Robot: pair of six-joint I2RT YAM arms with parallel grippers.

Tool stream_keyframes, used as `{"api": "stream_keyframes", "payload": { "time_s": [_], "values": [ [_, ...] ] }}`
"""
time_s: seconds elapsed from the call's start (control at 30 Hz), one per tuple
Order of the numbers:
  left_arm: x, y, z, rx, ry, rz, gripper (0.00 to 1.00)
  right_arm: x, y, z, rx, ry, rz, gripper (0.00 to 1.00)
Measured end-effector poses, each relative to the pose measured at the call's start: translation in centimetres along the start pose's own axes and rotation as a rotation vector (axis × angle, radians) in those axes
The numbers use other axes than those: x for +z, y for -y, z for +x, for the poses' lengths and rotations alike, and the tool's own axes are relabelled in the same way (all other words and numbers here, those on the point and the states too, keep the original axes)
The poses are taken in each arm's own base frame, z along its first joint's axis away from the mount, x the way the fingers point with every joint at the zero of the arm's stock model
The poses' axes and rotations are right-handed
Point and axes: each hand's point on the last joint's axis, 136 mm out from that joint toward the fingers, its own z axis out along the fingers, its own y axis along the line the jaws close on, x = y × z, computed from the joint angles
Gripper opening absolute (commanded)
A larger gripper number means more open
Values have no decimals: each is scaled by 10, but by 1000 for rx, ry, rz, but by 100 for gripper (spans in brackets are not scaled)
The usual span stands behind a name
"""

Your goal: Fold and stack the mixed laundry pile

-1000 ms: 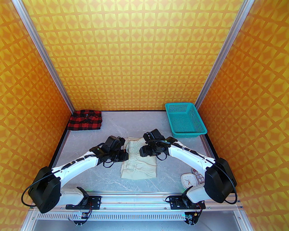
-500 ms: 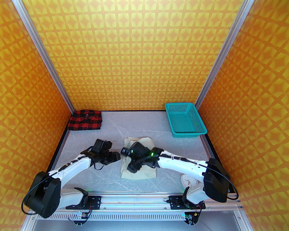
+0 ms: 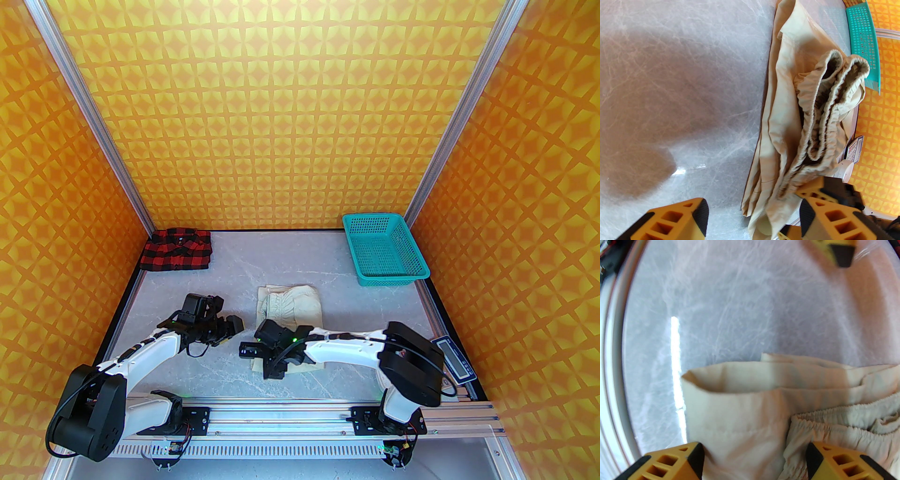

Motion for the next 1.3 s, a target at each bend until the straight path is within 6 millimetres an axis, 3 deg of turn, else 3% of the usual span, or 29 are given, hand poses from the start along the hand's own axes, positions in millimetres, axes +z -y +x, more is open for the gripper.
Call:
{"api": "stream_keyframes", "payload": {
  "time_s": [0.13,0.3,0.43,0.6,0.77,0.97,1.3],
  "values": [
    [0,1,-2,-13,8,10,71,9,12,-2,-21,-5,79,50],
    [3,-3,2,-70,1,10,73,13,26,-1,-31,12,173,17],
    [6,-8,11,-127,-16,4,77,6,27,0,-19,58,204,1],
    [20,6,41,-142,-87,36,84,-13,28,1,-13,122,238,0],
    [39,17,51,-177,-113,79,87,-24,33,0,0,167,251,0],
    [56,41,37,-188,-84,170,89,-27,31,-1,3,191,238,0],
    [72,65,26,-198,-81,233,93,-35,32,-5,8,225,237,0]
  ]
}}
